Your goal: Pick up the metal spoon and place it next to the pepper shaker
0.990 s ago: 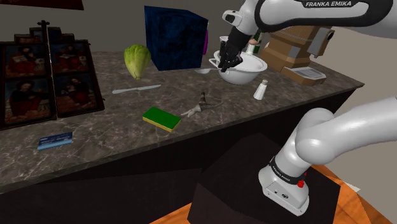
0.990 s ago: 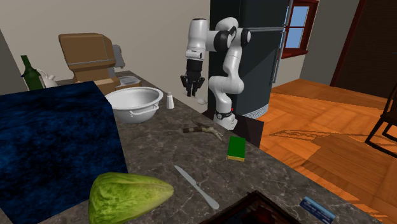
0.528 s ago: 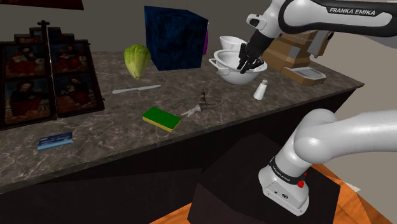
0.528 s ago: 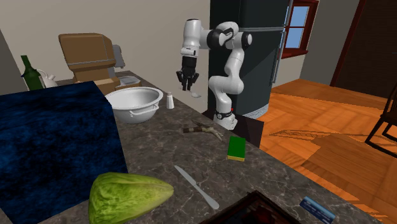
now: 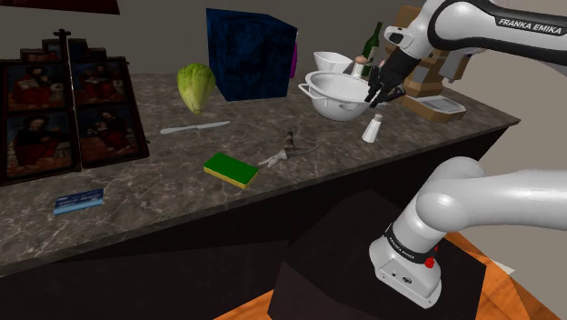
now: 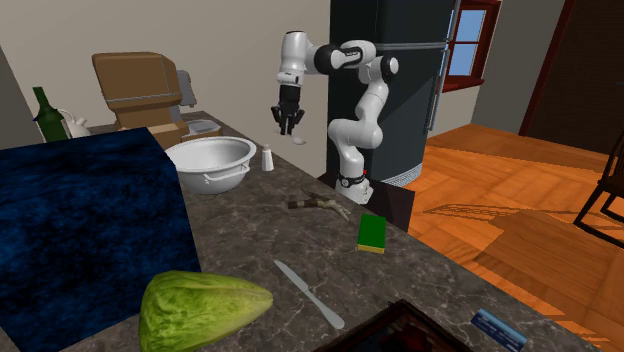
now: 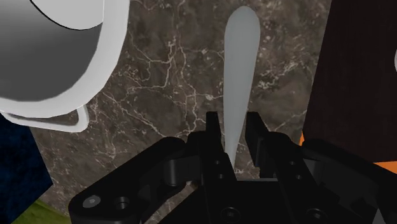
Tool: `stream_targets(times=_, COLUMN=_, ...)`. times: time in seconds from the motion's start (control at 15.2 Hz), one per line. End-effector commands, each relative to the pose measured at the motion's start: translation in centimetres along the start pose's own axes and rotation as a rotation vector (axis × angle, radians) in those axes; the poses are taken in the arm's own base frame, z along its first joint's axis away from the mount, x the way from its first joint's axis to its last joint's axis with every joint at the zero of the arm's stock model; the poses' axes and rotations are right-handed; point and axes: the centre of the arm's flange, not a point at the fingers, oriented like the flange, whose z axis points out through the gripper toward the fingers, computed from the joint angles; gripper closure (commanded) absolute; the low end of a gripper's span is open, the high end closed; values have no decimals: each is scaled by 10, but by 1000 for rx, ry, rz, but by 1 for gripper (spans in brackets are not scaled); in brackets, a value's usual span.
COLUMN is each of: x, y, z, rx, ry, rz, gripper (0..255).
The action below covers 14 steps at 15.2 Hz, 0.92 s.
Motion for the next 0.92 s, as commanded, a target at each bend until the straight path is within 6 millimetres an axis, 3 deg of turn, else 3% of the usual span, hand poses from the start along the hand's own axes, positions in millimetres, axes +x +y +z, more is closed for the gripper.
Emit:
stream_targets(times=0.0, x=-6, y=-4, z=10, rx=0, ry=0, rz=-1, gripper=255)
stream_targets(times=0.86, x=-14, y=-20, z=76, rx=0, ry=0, rz=-1, gripper=255)
